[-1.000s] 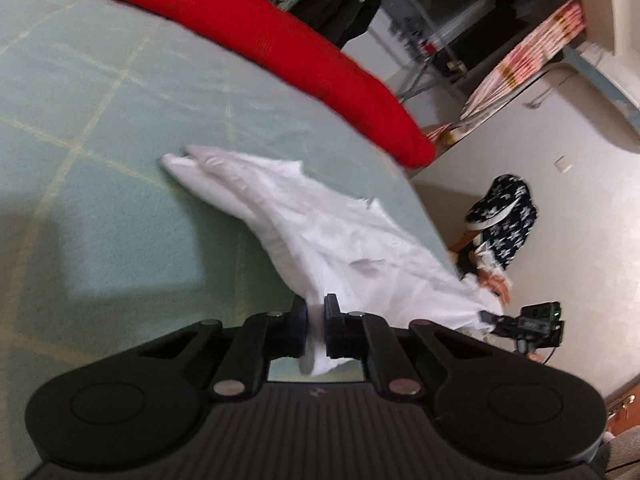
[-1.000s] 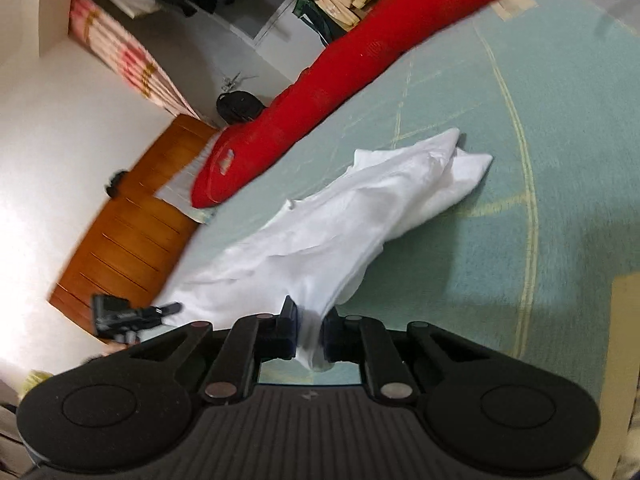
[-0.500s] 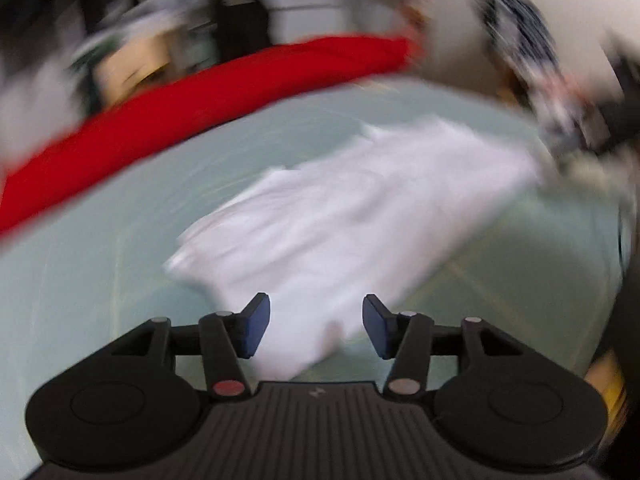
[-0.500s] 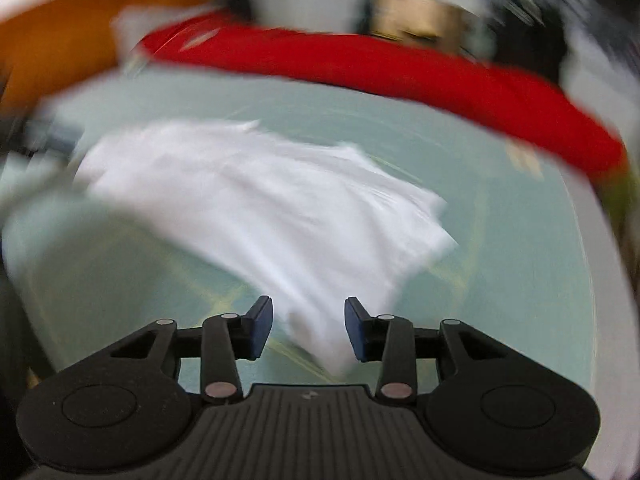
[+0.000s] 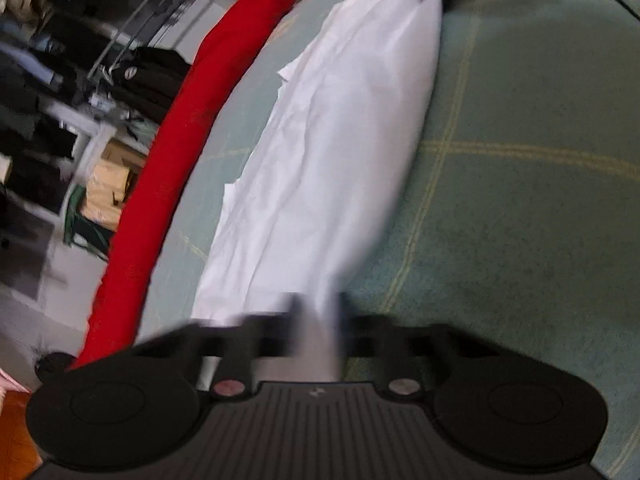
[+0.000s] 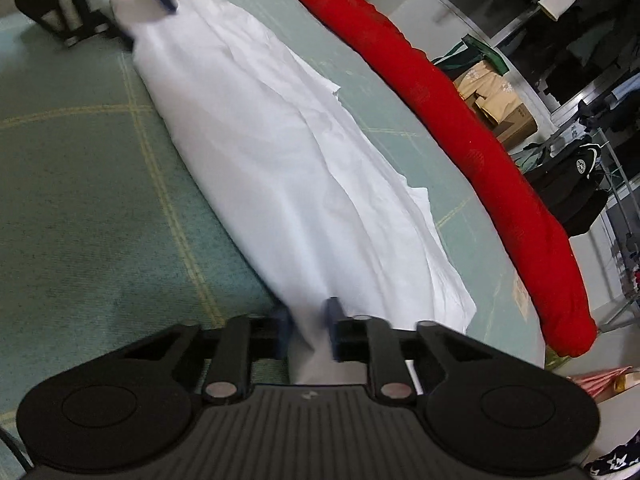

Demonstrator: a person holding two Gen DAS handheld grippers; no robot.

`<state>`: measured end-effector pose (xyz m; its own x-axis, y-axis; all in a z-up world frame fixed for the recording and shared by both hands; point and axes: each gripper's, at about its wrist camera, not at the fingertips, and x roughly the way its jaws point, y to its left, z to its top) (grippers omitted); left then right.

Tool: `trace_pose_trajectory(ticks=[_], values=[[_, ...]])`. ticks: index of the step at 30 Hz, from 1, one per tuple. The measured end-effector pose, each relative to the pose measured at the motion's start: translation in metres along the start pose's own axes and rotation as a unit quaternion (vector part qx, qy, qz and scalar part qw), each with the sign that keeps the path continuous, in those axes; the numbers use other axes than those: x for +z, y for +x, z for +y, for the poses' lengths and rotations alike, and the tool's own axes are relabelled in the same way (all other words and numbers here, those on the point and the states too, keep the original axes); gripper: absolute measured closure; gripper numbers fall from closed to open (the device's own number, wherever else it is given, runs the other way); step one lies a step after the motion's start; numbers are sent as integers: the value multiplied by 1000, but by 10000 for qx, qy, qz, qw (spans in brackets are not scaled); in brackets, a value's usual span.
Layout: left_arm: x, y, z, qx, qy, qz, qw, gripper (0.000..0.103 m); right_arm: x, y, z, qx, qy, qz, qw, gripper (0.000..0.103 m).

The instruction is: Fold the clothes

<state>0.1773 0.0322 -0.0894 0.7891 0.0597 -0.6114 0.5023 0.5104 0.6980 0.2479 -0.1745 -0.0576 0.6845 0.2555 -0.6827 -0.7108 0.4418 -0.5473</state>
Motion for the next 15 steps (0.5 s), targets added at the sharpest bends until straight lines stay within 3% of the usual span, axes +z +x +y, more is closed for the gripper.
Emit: trace_pose_trajectory(ticks=[3, 7, 11, 15], values=[[1, -16, 13, 116, -190, -178, 9996, 100, 4, -13, -9, 255, 273, -38, 9993, 99], [-2, -43, 41, -27, -594, -354, 9976, 101, 12, -42, -28, 784, 613, -211, 9948, 100], [-15, -42, 38, -707, -623, -132, 9955, 100, 11, -46, -33, 1274, 799, -94, 9886, 100], [-27, -38, 26, -1127, -710, 177, 9909, 91, -2, -31, -29, 1720, 1038, 238, 9793, 89]])
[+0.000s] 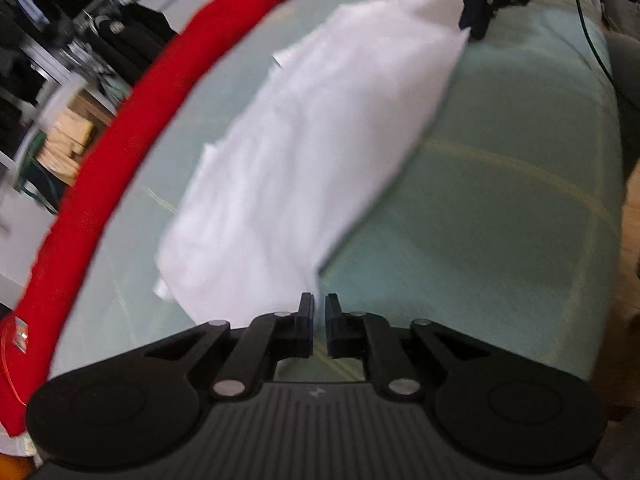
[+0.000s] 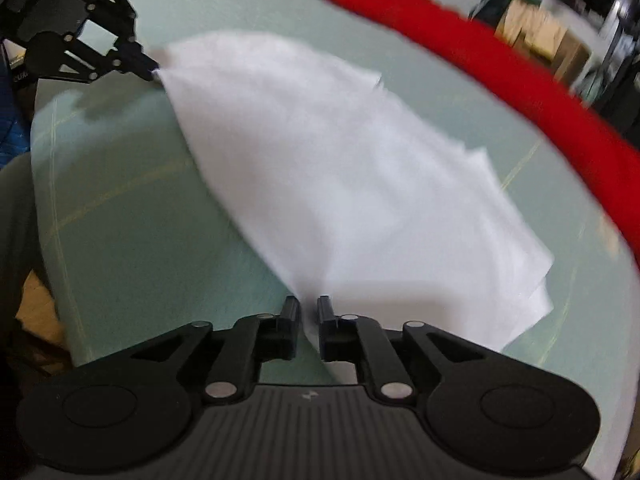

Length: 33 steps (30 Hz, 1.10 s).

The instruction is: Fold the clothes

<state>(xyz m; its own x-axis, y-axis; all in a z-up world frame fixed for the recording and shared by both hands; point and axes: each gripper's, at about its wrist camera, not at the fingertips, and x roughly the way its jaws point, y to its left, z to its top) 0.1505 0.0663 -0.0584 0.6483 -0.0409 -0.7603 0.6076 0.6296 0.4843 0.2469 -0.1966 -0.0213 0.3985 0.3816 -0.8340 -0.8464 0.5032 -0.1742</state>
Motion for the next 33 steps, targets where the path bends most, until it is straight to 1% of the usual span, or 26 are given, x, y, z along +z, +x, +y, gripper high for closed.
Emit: trace_pose_trajectory(ticks=[2, 3, 4, 5, 6, 7, 8, 10, 11, 12, 13, 15, 16, 17, 19, 21, 22, 23, 24, 26, 28, 29, 30, 31, 32, 33], values=[[1, -10, 10, -172, -325, -207, 9991, 91, -3, 0, -1, 58, 100, -20, 9999, 88], [3, -15, 17, -220, -514, -356, 9978, 91, -2, -5, -5, 70, 203, -162, 9996, 85], [5, -17, 26, -213, -738, -512, 9957, 86, 0, -11, -9, 82, 305, -303, 9990, 83], [8, -13, 36, -199, -1003, -648, 9926, 80, 2, -16, -13, 94, 408, -443, 9981, 74], [11, -10, 46, -184, -1268, -783, 9887, 74, 5, -19, -18, 68, 524, -581, 9969, 60], [14, -6, 56, -169, -1531, -918, 9838, 61, 7, -15, -24, 46, 670, -672, 9955, 54], [16, 1, 63, -212, -1762, -967, 9794, 59, 9, -7, -30, 94, 831, -707, 9940, 50], [11, 26, 65, -489, -2117, -774, 9730, 59, 13, 9, -41, 191, 1151, -777, 9901, 50], [6, 37, 64, -600, -2253, -640, 9703, 59, 13, 18, -45, 217, 1269, -721, 9891, 50], [-3, 44, 60, -666, -2320, -444, 9694, 59, 6, 25, -47, 229, 1346, -614, 9887, 49], [-13, 47, 58, -740, -2455, -329, 9660, 58, -4, 24, -47, 262, 1441, -595, 9874, 49], [-37, 38, 60, -972, -2914, -360, 9510, 57, -25, 22, -49, 329, 1629, -557, 9845, 44], [-46, 32, 62, -1080, -3069, -335, 9450, 56, -34, 18, -50, 334, 1696, -514, 9836, 44], [-49, 26, 66, -1134, -3111, -257, 9432, 56, -41, 12, -51, 302, 1729, -439, 9835, 44], [-42, 21, 81, -1112, -3201, -347, 9402, 55, -45, 2, -52, 223, 1713, -320, 9845, 44], [-31, 19, 100, -1063, -3301, -533, 9364, 49, -36, -5, -56, 198, 1686, -364, 9848, 43], [-25, 20, 111, -1046, -3404, -647, 9322, 45, -27, -7, -60, 201, 1677, -517, 9843, 41], [-18, 27, 124, -1047, -3586, -802, 9241, 44, -17, -6, -65, 221, 1678, -709, 9830, 37], [-12, 37, 136, -1066, -3748, -946, 9161, 44, -5, 0, -72, 263, 1691, -891, 9812, 35], [-1, 62, 154, -1126, -4076, -1136, 8990, 44, 20, 17, -86, 340, 1730, -1136, 9778, 35], [1, 91, 165, -1183, -4446, -1137, 8806, 44, 41, 43, -101, 445, 1887, -1227, 9733, 34], [-1, 107, 170, -1244, -4650, -1082, 8698, 45, 45, 55, -108, 533, 2026, -1216, 9702, 34], [-9, 119, 172, -1334, -4794, -982, 8618, 45, 46, 66, -114, 599, 2159, -1197, 9672, 34], [-19, 125, 172, -1376, -4780, -966, 8621, 53, 44, 76, -120, 651, 2271, -1150, 9649, 34], [-30, 128, 171, -1399, -4724, -999, 8645, 63, 36, 81, -126, 740, 2356, -1156, 9621, 34], [-40, 124, 169, -1361, -4613, -1063, 8703, 66, 24, 82, -133, 898, 2442, -1273, 9571, 35]])
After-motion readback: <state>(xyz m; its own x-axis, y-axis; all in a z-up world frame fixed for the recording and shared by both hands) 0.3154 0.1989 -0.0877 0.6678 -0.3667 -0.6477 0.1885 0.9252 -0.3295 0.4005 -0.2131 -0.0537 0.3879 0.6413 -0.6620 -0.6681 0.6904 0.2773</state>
